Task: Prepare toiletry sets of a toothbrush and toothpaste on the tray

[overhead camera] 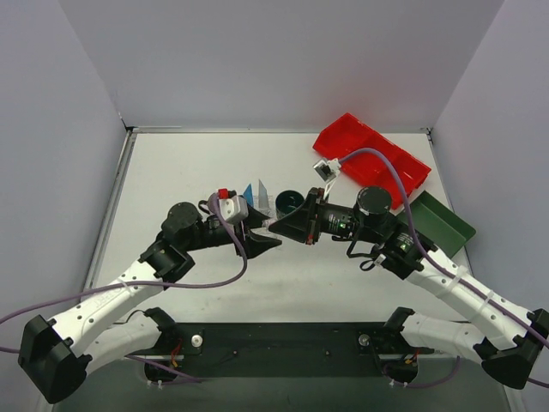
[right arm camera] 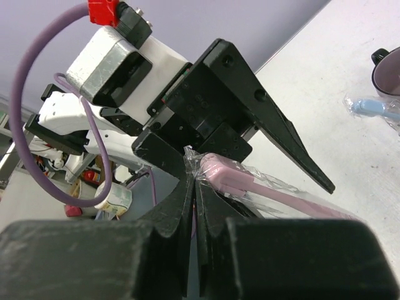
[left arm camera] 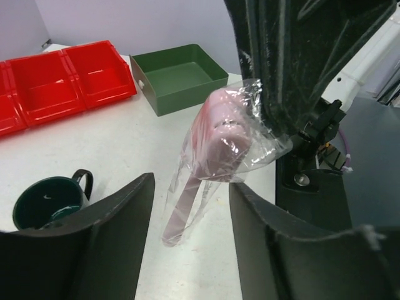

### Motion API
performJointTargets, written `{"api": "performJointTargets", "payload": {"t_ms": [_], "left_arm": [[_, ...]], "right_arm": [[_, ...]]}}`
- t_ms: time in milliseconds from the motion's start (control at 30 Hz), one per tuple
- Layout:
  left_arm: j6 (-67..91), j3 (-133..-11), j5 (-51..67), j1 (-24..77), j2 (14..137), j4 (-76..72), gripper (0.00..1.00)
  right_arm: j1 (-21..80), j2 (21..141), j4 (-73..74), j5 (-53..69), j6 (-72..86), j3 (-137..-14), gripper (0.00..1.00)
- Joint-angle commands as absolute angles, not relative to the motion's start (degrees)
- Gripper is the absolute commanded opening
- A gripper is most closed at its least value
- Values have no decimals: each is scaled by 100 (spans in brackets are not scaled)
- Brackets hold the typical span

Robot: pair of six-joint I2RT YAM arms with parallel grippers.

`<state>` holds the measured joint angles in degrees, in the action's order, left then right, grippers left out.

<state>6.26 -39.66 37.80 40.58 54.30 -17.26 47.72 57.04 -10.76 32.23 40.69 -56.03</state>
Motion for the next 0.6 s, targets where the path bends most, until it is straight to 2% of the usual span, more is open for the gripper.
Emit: {"api": "performJointTargets", "payload": {"t_ms": [0,67,133,167,300,333,433,467,533,567], "left_arm": [[756,-4034,3920,4113,5528,-2004,54],[782,-4069,3937,4122,5555,-1978,38],[782,-4087,3973,4131,5581,-1978,28],[782,-4087,3981,4131,5590,-1969,18],[756,-4104,3894,4166,5590,-1855,0],[738,-4104,3815,4192,5590,-1811,0],[537,-4131,3884,4350,5590,-1583,0],[467,-4157,3954,4446,5599,-1391,0],[264,-4262,4104,4517,5669,-1170,0],[185,-4306,4331,4596,5695,-960,0]], "right_arm": [[4808,5528,-1582,3287,4043,-5678,0],[4790,5502,-1565,3270,4025,-5643,0],[4755,5493,-1521,3261,4034,-5634,0],[4746,5493,-1503,3261,4025,-5634,0],[4606,5423,-1310,3252,3982,-5634,0],[4562,5353,-1249,3243,3981,-5634,0],[4316,5143,-723,3217,3719,-5739,20],[4211,5081,-129,3121,3518,-5809,32],[4166,4888,620,2910,2789,-6169,43],[4149,4843,1259,2840,2543,-6318,52]]}}
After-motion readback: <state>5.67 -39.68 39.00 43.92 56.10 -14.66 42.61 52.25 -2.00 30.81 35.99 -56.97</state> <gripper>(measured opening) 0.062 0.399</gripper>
